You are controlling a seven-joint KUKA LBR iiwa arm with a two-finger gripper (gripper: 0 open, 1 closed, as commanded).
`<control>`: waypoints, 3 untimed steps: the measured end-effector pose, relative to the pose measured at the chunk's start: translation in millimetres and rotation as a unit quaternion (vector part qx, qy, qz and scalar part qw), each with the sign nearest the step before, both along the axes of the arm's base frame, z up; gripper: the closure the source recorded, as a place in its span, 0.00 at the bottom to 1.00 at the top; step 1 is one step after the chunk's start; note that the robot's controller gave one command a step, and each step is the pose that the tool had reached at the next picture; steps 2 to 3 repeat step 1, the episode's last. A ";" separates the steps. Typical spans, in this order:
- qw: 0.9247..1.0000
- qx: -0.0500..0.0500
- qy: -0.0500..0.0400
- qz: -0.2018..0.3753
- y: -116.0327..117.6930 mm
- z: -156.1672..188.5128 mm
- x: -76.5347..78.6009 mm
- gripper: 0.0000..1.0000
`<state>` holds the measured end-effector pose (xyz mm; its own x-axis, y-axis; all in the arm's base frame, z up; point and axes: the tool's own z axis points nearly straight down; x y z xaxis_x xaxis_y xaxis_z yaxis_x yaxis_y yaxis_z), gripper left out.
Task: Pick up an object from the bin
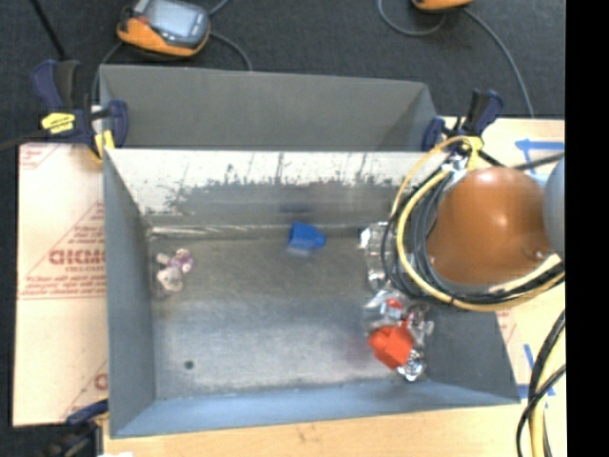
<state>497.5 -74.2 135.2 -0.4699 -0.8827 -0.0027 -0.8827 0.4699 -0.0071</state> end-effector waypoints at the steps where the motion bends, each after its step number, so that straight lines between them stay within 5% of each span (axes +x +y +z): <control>1: 1.000 0.000 0.000 -0.002 -0.6 47.7 1.8 1.00; 3: 1.000 0.000 0.000 -0.002 -0.6 47.7 1.8 1.00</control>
Offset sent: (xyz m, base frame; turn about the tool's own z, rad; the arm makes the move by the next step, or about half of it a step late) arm 0.0000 0.0001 0.0447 0.0000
